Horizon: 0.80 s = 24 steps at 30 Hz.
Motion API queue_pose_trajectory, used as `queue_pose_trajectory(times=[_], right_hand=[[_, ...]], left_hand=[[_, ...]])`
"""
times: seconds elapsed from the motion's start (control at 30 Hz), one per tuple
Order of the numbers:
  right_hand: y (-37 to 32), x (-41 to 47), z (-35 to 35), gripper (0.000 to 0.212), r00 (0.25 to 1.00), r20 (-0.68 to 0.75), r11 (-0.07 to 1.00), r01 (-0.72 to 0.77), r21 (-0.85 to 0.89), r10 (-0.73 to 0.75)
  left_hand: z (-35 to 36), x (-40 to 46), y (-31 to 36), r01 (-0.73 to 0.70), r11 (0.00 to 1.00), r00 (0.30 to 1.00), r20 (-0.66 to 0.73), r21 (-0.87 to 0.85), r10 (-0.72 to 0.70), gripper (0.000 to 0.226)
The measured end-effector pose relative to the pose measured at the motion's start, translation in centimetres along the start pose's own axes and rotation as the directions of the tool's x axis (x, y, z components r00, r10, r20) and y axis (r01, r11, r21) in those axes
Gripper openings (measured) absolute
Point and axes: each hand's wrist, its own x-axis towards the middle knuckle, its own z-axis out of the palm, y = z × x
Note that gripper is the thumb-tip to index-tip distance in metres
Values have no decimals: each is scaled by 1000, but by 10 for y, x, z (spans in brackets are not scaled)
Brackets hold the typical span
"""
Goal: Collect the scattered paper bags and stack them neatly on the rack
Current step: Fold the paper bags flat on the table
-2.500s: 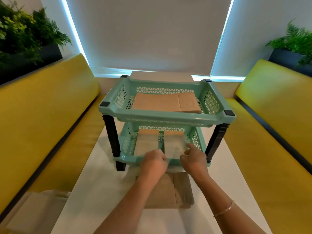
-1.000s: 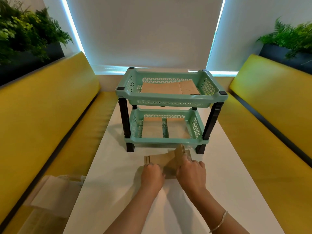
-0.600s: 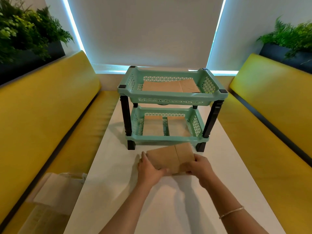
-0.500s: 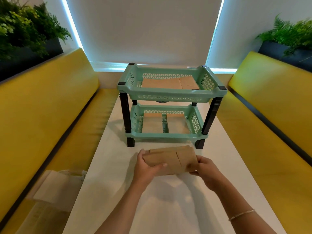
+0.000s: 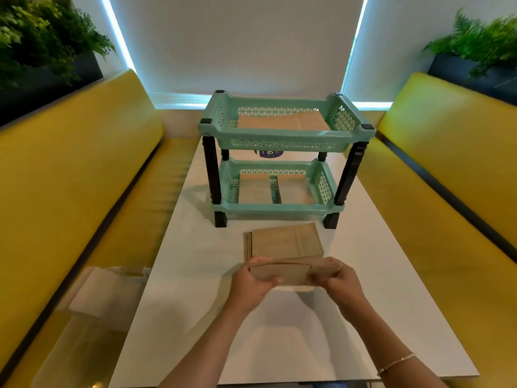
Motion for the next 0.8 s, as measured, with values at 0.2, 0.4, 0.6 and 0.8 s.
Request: queue_pose_trajectory(times=[0.2,0.4,0.6,0.8], right_hand=[[-12,1,-11,25,1000,9,997,21,-70,-21],[-20,-2,-14,19,983,183,988,38,-147,-11],[-1,-7,7,27,986,167,998,-9,-67,20],[-6,-10,-2,25,991,135,1000,-16,0,16]], left_hand=[[-15,0,17,47,982,990,124,182,-70,38],[-15,-6,72,-83,972,992,75,-220,101,16],[22,-17,37,-33,997,986,163,68,22,33],[26,-17,19,-67,892,977,213,446,-32,40]])
